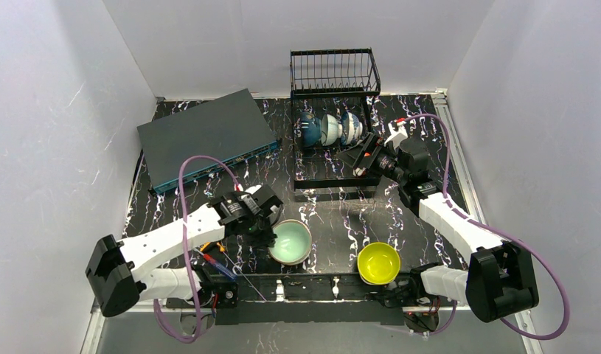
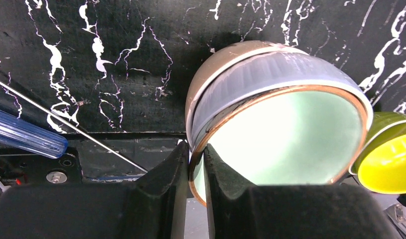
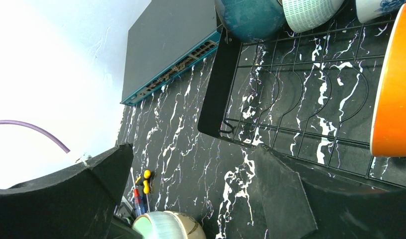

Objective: Load the bowls into the dish rack
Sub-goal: Pick up the bowl from the center of the board.

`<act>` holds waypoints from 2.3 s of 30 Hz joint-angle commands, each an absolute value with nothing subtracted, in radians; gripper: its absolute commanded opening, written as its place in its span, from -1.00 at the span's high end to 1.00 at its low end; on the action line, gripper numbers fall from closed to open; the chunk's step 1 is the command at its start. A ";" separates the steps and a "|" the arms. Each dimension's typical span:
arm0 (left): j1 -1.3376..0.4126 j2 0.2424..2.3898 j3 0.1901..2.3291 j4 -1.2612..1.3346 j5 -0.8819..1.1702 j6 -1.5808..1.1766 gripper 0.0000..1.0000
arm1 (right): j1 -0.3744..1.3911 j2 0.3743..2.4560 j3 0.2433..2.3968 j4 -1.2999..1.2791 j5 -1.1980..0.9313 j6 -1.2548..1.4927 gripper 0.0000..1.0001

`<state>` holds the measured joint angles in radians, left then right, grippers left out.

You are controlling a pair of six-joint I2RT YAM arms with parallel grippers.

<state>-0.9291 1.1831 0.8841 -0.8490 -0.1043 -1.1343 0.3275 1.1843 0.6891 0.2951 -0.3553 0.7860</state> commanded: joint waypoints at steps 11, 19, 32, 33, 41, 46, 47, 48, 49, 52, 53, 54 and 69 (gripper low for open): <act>-0.930 1.031 0.942 -0.842 -0.122 -1.013 1.00 | 0.323 1.166 0.705 0.339 -0.385 0.785 -0.97; -0.930 1.019 1.006 -0.729 -0.062 -0.924 1.00 | 0.323 1.180 0.713 0.346 -0.413 0.779 -0.97; -0.879 0.940 1.027 -0.504 0.088 -0.834 1.00 | 0.324 1.235 0.733 0.373 -0.505 0.791 -0.97; -0.865 0.942 1.028 -0.493 0.107 -0.831 1.00 | 0.323 1.237 0.734 0.375 -0.509 0.792 -0.97; -0.667 1.029 0.999 -0.327 0.405 -0.847 1.00 | 0.323 1.256 0.741 0.397 -0.549 0.802 -0.97; -0.581 1.083 0.970 -0.184 0.486 -0.833 1.00 | 0.322 1.270 0.743 0.446 -0.595 0.836 -0.97; -0.559 1.098 0.966 -0.147 0.506 -0.830 1.00 | 0.323 1.265 0.747 0.446 -0.598 0.841 -0.97; -0.537 1.111 0.963 -0.112 0.532 -0.827 1.00 | 0.323 1.253 0.752 0.438 -0.595 0.834 -0.97; -0.512 1.126 0.962 -0.072 0.558 -0.824 1.00 | 0.324 1.238 0.756 0.429 -0.591 0.827 -0.97; -0.444 1.192 0.968 0.068 0.651 -0.831 1.00 | 0.323 1.206 0.773 0.407 -0.582 0.812 -0.97; -0.426 1.220 0.976 0.111 0.690 -0.832 1.00 | 0.323 1.202 0.778 0.406 -0.588 0.813 -0.97; -0.417 1.253 0.990 0.159 0.724 -0.828 1.00 | 0.324 1.202 0.784 0.407 -0.598 0.818 -0.97; -0.319 1.647 1.087 0.802 0.978 -1.035 1.00 | 0.325 1.118 0.764 0.538 -0.551 0.874 -0.97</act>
